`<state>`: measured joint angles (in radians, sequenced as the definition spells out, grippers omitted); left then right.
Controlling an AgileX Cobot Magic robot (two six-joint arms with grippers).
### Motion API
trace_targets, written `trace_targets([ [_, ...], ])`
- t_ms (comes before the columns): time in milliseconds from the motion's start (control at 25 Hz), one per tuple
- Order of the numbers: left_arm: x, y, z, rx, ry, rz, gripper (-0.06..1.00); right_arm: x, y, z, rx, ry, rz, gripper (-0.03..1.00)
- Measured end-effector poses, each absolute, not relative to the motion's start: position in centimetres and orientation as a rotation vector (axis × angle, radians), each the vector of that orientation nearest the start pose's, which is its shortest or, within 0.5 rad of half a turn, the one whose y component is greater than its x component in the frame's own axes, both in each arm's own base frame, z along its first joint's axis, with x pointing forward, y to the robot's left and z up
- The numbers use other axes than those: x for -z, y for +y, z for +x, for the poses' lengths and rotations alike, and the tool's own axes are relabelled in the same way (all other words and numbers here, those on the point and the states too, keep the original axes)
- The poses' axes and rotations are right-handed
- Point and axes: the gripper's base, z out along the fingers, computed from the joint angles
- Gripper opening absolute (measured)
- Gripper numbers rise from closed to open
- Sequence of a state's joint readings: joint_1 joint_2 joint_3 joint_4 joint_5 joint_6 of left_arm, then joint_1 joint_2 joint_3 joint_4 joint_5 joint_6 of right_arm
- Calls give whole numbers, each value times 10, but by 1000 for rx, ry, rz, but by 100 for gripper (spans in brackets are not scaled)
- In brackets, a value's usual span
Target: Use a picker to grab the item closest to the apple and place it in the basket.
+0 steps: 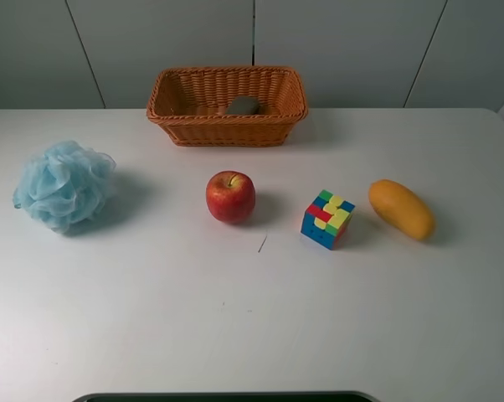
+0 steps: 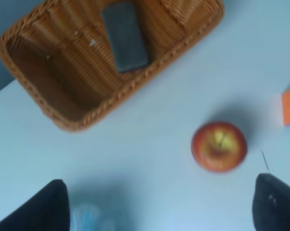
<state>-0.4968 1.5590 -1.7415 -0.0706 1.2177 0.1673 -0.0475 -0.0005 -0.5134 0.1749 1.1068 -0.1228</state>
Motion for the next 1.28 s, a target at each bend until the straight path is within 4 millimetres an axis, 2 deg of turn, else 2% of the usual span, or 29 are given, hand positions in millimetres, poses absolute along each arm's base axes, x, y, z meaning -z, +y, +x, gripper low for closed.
trace_targets([
  [80, -429, -145, 255, 226, 2365, 831, 73, -278, 15, -9, -105, 2063, -92, 70],
  [160, -429, -132, 228, 233, 2361, 835, 73, -278, 15, -9, -105, 2063, -92, 70],
  [360, -419, -98, 162, 268, 2343, 832, 73, -278, 15, -9, -105, 2063, -92, 70],
  [480, -406, -75, 124, 272, 2325, 803, 73, -278, 15, -9, -105, 2063, -92, 70],
  [640, -380, -43, 83, 251, 2309, 640, 73, -278, 15, -9, -105, 2063, -92, 70],
  [800, -349, -23, 56, 182, 2277, 424, 73, -278, 15, -9, -105, 2063, -92, 70],
  [920, -324, -15, 37, 110, 2257, 330, 73, -278, 15, -9, -105, 2063, -92, 70],
  [1200, -285, -13, 6, 28, 2139, 208, 74, -278, 15, -9, -105, 2063, -92, 70],
  [1280, -281, -13, -2, 20, 2095, 202, 74, -278, 15, -9, -105, 2063, -92, 70],
])
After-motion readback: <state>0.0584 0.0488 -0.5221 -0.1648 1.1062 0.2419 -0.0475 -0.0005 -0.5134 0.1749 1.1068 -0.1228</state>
